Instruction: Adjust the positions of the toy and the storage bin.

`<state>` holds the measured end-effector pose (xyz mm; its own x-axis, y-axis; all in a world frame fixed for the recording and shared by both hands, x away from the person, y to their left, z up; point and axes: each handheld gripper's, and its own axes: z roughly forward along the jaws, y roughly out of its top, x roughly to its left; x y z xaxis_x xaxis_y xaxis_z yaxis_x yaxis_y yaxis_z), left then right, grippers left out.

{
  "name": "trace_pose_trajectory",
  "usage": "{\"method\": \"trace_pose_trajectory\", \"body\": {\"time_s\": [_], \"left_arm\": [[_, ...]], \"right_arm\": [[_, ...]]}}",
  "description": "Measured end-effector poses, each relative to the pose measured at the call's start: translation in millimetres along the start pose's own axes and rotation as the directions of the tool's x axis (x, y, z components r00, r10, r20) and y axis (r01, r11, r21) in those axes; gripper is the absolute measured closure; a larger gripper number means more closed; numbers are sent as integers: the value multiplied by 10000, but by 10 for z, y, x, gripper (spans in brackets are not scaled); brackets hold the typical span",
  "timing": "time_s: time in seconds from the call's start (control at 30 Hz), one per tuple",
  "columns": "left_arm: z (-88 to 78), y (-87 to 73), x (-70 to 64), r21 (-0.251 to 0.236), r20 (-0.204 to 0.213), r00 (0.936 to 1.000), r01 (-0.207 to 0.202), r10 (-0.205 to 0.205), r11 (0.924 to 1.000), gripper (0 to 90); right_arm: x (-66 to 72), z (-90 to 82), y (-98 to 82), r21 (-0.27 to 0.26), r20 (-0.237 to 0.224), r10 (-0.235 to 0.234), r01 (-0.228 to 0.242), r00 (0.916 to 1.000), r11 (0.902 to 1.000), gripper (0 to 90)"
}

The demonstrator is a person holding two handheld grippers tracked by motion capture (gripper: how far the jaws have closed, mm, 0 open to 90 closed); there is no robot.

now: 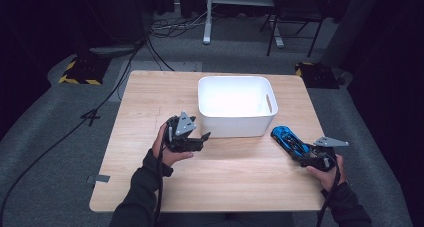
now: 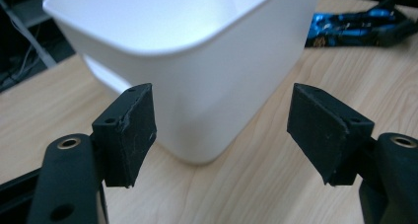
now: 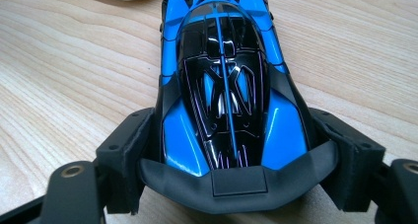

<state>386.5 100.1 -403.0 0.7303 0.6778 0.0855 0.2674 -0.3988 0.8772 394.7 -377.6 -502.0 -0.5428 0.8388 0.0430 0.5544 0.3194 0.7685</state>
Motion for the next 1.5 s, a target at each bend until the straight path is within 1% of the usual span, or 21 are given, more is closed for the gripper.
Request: {"method": "trace_pose_trajectory", "body": {"time_s": [0.03, 0.1, 0.2, 0.3, 0.5, 0.6, 0.67, 0.7, 0.73, 0.77, 0.8, 0.9, 1.0, 1.07, 1.1, 1.13, 1.27, 1.37, 1.43, 1.47, 1.5], "left_arm": [[14, 46, -24, -72, -89, 9999, -125, 124, 9999, 267], [42, 131, -68, -251, 71, 9996, -269, 271, 9993, 268], [78, 247, -101, -179, 159, 9980, -609, 612, 9980, 267], [154, 340, -117, -135, 285, 9965, -778, 782, 9969, 262], [368, 473, -141, 95, 619, 9961, -632, 625, 9980, 262], [468, 522, -171, 248, 776, 9947, -698, 677, 9973, 264], [529, 551, -189, 354, 763, 9946, -729, 700, 9967, 266], [569, 565, -202, 243, 686, 9952, -720, 702, 9971, 274], [622, 581, -231, 125, 843, 9945, -641, 628, 9979, 304], [649, 590, -249, 199, 863, 9935, -760, 740, 9969, 323], [673, 607, -258, 378, 828, 9910, -1089, 1055, 9933, 327], [772, 666, -326, 480, 1010, 9889, -1143, 1090, 9923, 363], [871, 728, -390, 864, 1179, 9859, -1294, 1189, 9878, 420], [925, 757, -426, 1181, 1086, 9843, -1514, 1388, 9814, 463], [925, 757, -426, 1181, 1086, 9843, -1514, 1388, 9814, 483], [966, 771, -445, 1386, 1204, 9816, -1645, 1483, 9766, 496], [993, 780, -436, 1399, 1165, 9832, -1564, 1406, 9777, 531], [1004, 794, -398, 1443, 1125, 9847, -1483, 1327, 9783, 638], [1018, 820, -363, 1603, 1304, 9860, -1243, 1038, 9792, 658], [1022, 832, -350, 1620, 1478, 9837, -1260, 1022, 9787, 666], [1036, 851, -348, 1649, 1648, 9785, -1517, 1244, 9746, 689]], "right_arm": [[-1, 1, 0, -6, 5, -13, 13, 10000, 10000, 244], [-1, 1, 0, -5, 5, -12, 12, 10000, 10000, 244], [-1, 1, 0, -6, 5, -18, 18, 10000, 10000, 244], [-2, 0, 0, 2, -7, -1, 1, 10000, 10000, 244], [-5, 0, 1, 17, -29, -7, 7, 10000, 10000, 244], [-4, -1, 1, 34, -38, 27, -27, 10000, 10000, 244], [-3, -1, 1, 36, -37, 19, -19, 10000, 10000, 244], [-4, -1, 1, 39, -38, 14, -13, 10000, 10000, 244], [-4, -1, 1, 37, -36, 13, -13, 10000, 10000, 244], [-4, -2, 1, 40, -40, 10, -9, 10000, 10000, 244], [-6, -1, 1, 34, -37, -14, 14, 10000, 10000, 244], [-3, -2, 1, 37, -18, -16, 16, 10000, 10000, 244], [-3, -2, 0, 38, -13, -24, 24, 10000, 10000, 244], [-5, 1, -1, -13, -3, -51, 51, 10000, 10000, 244], [-5, 1, -1, -13, -3, -51, 51, 10000, 10000, 244], [-4, 1, -1, -10, -7, -44, 44, 10000, 10000, 244], [3, 1, 0, -30, -25, 53, -53, 10000, 10000, 244], [4, 0, 0, -12, -25, 70, -70, 10000, 10000, 243], [3, 1, 0, -25, -23, 45, -45, 10000, 10000, 243], [2, 2, 0, -25, -23, 44, -44, 10000, 10000, 243], [3, 2, 0, -24, -21, 48, -48, 10000, 10000, 243]]}}
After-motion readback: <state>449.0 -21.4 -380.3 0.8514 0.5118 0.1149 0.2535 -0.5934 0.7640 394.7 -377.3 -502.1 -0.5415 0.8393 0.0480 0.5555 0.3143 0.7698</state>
